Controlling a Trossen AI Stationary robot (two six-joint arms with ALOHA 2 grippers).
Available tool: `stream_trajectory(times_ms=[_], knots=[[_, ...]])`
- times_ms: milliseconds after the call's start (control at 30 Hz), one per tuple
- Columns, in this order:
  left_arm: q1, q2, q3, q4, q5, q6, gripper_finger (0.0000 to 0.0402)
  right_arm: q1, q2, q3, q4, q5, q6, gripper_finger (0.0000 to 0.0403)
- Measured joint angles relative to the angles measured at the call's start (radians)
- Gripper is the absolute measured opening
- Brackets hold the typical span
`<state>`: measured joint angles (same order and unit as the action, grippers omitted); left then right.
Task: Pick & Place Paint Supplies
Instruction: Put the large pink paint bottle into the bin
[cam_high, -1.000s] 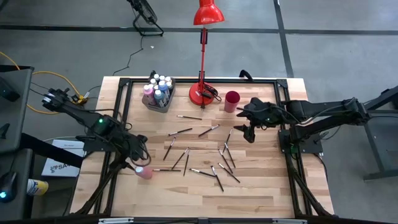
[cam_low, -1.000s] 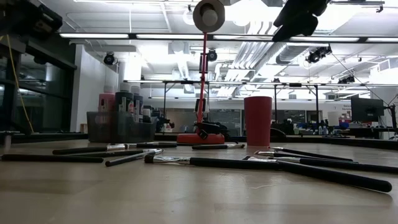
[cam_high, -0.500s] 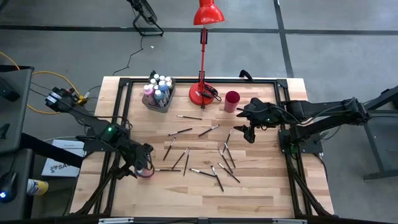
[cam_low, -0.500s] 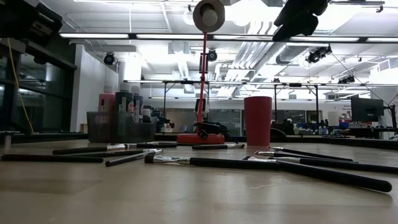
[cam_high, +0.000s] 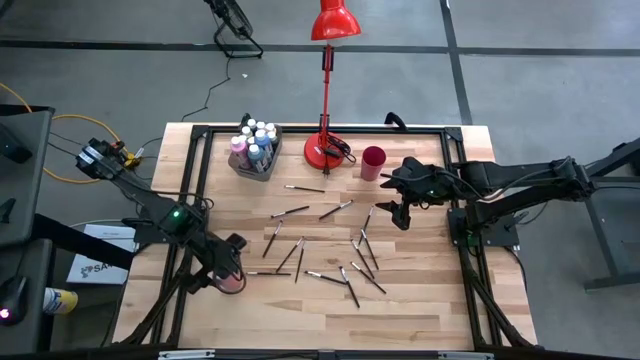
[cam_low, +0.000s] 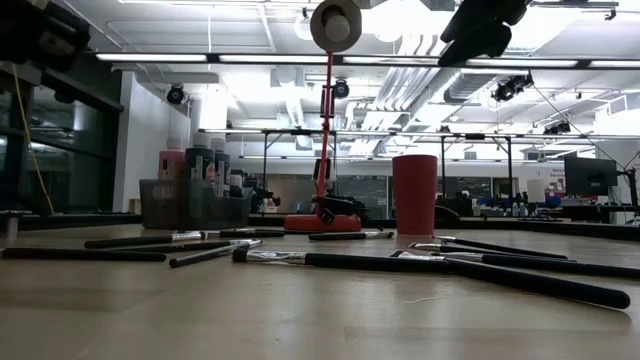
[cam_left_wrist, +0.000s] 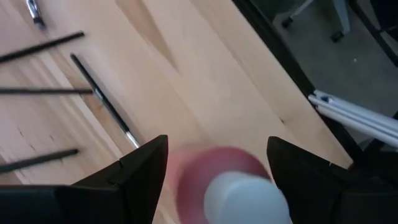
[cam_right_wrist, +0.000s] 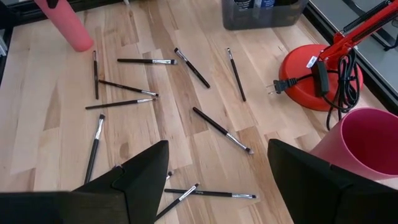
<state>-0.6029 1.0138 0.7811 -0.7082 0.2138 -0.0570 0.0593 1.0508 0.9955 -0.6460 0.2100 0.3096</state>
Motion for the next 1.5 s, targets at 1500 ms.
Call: stream_trajectory(times_ms=[1500], knots=[[-0.199, -0.082, 0.004, -0.074, -0.272, -0.150, 0.0166, 0.000, 0.000, 0.000, -0.001, 0.000, 0.003, 0.0267]])
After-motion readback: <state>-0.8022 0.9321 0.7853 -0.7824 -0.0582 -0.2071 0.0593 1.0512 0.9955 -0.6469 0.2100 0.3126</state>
